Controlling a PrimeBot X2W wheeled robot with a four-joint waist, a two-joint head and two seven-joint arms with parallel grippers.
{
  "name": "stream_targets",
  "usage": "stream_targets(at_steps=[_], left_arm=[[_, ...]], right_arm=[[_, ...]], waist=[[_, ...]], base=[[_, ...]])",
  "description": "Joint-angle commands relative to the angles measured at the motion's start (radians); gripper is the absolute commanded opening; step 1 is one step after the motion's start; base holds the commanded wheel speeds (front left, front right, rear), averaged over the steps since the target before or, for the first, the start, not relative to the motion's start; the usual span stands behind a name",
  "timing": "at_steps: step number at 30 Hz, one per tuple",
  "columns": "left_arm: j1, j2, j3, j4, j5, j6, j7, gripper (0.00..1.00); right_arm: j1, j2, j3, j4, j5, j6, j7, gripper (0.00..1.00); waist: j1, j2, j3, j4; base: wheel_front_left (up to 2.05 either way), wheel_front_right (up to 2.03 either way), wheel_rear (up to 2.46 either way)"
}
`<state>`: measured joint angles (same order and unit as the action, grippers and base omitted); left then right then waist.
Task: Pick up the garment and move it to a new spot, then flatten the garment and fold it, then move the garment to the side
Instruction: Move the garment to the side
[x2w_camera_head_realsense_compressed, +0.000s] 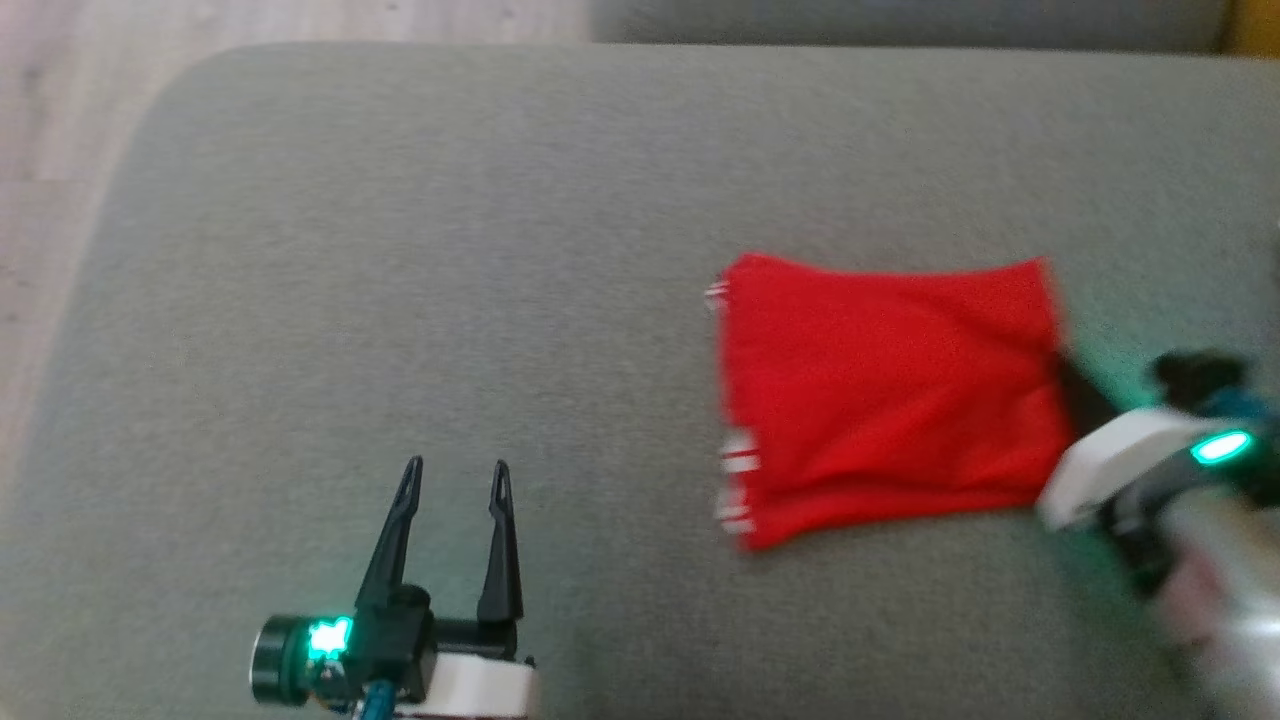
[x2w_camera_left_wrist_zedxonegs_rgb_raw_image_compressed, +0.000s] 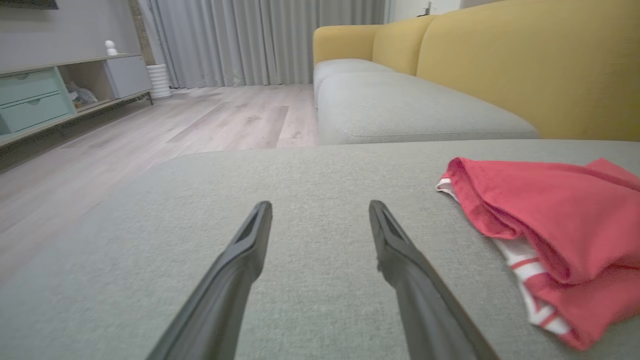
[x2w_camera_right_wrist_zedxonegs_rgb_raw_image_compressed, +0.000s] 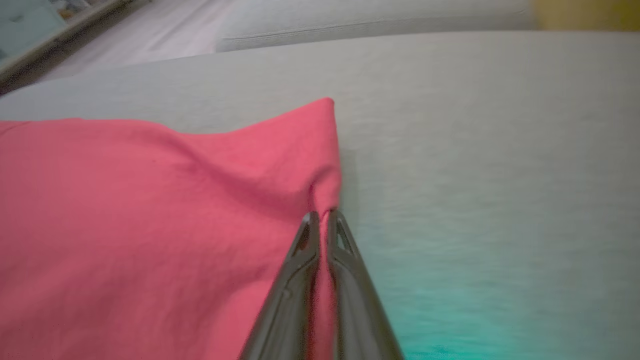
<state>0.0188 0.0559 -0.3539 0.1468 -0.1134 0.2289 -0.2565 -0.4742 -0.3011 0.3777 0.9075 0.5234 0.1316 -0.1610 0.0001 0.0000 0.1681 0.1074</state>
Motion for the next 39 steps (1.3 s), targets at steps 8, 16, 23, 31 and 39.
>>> stream_targets(at_steps=[8, 16, 23, 31, 39], left_arm=[[-0.103, -0.006, 0.038, -0.049, 0.027, -0.013, -0.005, 1.0], [-0.159, -0.006, 0.037, -0.071, 0.046, -0.018, -0.005, 1.0], [-0.189, -0.006, 0.042, -0.079, 0.025, -0.016, -0.005, 1.0], [-0.133, -0.006, 0.029, -0.031, -0.038, -0.008, -0.005, 1.0], [-0.024, -0.006, 0.017, -0.001, -0.076, 0.013, -0.005, 1.0]], right_arm=[[-0.149, -0.303, -0.026, -0.015, -0.052, -0.001, -0.026, 0.0], [-0.221, -0.53, -0.107, -0.031, -0.099, -0.001, -0.032, 0.0], [-0.261, -0.519, -0.193, -0.053, -0.196, -0.001, -0.056, 1.0], [-0.044, -0.163, -0.201, -0.158, -0.206, -0.001, -0.077, 1.0], [0.366, 0.109, -0.193, -0.504, -0.217, -0.001, -0.1, 1.0]], waist=[[-0.0001, 0.0, 0.105, -0.112], [-0.0001, 0.0, 0.188, -0.145], [-0.0001, 0.0, 0.177, -0.156], [-0.0001, 0.0, -0.021, -0.128], [-0.0001, 0.0, -0.213, -0.09]], base=[[0.0, 0.0, 0.0], [0.0, 0.0, 0.0], [0.0, 0.0, 0.0], [0.0, 0.0, 0.0], [0.0, 0.0, 0.0]])
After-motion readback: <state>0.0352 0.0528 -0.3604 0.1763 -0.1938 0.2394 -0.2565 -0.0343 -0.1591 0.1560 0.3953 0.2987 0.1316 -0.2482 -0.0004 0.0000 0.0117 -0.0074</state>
